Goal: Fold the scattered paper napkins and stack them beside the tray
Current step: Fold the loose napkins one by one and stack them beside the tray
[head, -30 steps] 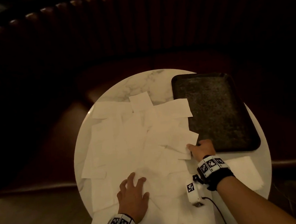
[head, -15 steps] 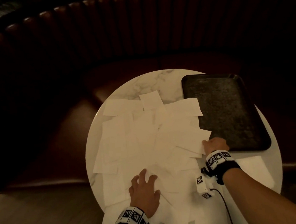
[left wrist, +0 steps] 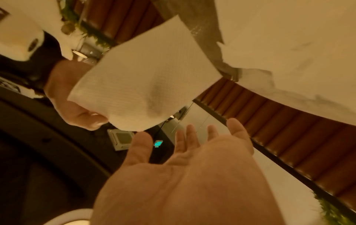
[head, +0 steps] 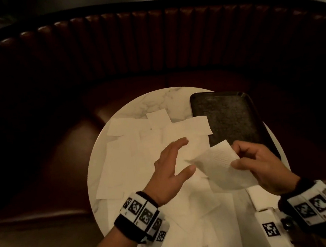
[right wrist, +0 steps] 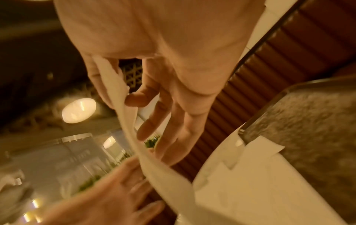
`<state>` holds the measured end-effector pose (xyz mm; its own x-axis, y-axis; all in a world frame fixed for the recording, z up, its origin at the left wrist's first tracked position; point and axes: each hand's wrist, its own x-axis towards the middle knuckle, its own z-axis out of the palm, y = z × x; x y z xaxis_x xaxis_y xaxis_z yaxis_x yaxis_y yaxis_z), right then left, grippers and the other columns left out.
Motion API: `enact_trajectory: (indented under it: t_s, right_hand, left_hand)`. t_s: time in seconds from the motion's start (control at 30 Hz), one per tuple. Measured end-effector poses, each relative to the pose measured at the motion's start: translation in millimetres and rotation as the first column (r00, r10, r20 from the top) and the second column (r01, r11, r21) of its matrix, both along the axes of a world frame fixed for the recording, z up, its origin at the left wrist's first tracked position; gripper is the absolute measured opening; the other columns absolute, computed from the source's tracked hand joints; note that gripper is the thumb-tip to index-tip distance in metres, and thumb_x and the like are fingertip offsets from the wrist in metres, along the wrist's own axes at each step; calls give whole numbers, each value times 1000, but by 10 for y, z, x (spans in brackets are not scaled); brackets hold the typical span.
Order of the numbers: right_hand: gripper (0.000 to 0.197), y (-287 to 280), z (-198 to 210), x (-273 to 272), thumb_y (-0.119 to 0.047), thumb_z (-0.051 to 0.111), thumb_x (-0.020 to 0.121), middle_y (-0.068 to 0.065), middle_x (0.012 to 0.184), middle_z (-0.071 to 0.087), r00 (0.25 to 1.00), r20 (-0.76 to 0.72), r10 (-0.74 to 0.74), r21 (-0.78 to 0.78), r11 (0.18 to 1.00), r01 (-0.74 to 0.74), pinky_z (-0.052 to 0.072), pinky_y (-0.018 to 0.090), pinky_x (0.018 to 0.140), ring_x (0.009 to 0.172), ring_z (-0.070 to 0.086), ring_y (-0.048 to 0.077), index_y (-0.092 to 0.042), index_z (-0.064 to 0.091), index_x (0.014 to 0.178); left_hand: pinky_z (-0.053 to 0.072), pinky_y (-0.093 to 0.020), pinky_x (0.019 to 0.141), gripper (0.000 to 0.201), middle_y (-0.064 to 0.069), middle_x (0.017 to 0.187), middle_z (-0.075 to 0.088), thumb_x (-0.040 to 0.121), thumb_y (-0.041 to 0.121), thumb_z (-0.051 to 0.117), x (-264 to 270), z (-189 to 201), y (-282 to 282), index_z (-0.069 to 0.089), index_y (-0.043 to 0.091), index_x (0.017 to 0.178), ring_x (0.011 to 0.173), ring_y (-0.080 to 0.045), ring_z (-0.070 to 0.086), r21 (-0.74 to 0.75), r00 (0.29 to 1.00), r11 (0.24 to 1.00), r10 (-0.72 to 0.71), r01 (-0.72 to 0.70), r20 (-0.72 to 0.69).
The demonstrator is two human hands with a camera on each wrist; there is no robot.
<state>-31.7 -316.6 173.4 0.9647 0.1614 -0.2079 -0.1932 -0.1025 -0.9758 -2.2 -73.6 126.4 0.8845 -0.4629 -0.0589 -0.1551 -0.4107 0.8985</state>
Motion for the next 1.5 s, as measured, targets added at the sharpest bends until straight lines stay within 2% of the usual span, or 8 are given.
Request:
enact_trajectory:
  t_s: [0.27, 0.47, 0.57, 0.7, 0.93, 1.13, 1.37, 1.5]
  right_hand:
    - [10, 2, 279, -123, -11, 59, 73, 11, 80, 63, 987, -107, -116, 212, 968, 137, 51, 28, 54, 70, 62, 24, -6, 55, 80]
    - [38, 117, 79, -201, -36, 55, 86, 11, 108, 69, 879, -345, -330, 317, 840, 440, 57, 43, 67, 92, 67, 29, -22, 51, 121]
    - [37, 283, 73, -405, -42, 59, 88, -6, 129, 57, 907, -53, -417, -18, 909, 417, 54, 36, 83, 112, 59, 15, -39, 49, 123]
    - [55, 562, 162, -674, -61, 53, 81, -31, 135, 38, 898, 425, 111, -622, 757, 201, 27, 16, 106, 132, 33, -6, -45, 39, 132]
    - [18, 785, 84, -650, -45, 54, 89, -26, 90, 61, 890, 451, 73, -557, 802, 217, 47, 12, 76, 89, 57, -5, -36, 62, 104]
    - [11, 741, 93, -632, -27, 66, 87, -18, 85, 68, 949, 317, -2, -440, 886, 148, 51, 19, 75, 85, 62, 2, -32, 68, 97]
    - [21, 775, 73, -522, -38, 59, 91, -13, 79, 72, 959, 276, 68, -484, 872, 77, 50, 22, 69, 77, 65, 3, -24, 75, 90]
    - [17, 610, -1, -611, -32, 63, 89, -17, 79, 74, 972, 232, -36, -436, 889, 137, 52, 18, 71, 76, 67, -2, -23, 77, 89]
  left_hand:
    - [54, -35, 90, 15, -6, 101, 73, 87, 14, 70, -131, 212, -58, 68, 11, 101, 95, -19, 69, -271, 986, 962, -79, 37, -147]
    - [51, -27, 80, 41, -6, 81, 67, 84, 3, 71, -343, 310, 8, 63, 27, 116, 82, -18, 66, -420, 978, 895, 70, -149, -197]
    - [53, -33, 85, 49, -5, 87, 67, 85, 1, 70, -400, 390, 66, 61, 35, 120, 87, -23, 66, -391, 990, 911, 100, -132, -101]
    - [54, -31, 88, 34, 11, 101, 72, 89, 7, 67, -432, 462, 109, 68, 35, 108, 99, -14, 67, -266, 996, 962, 81, -67, 43]
    - [55, -30, 82, 18, 14, 96, 69, 87, 26, 65, -428, 550, 148, 68, 36, 102, 93, -13, 66, -179, 990, 981, 98, -79, 100]
    - [37, -10, 77, 5, 16, 102, 48, 93, 38, 60, -357, 520, 203, 63, 39, 97, 105, -5, 48, 77, 987, 997, -13, 0, 163]
    - [50, -36, 68, 13, 4, 78, 67, 91, 30, 60, -357, 499, 139, 65, 21, 83, 73, -18, 63, -97, 999, 995, -18, 23, 51]
    - [48, -22, 69, 13, 1, 77, 66, 89, 24, 64, -301, 409, 154, 65, 13, 80, 74, -8, 60, -223, 994, 969, 96, -107, -59]
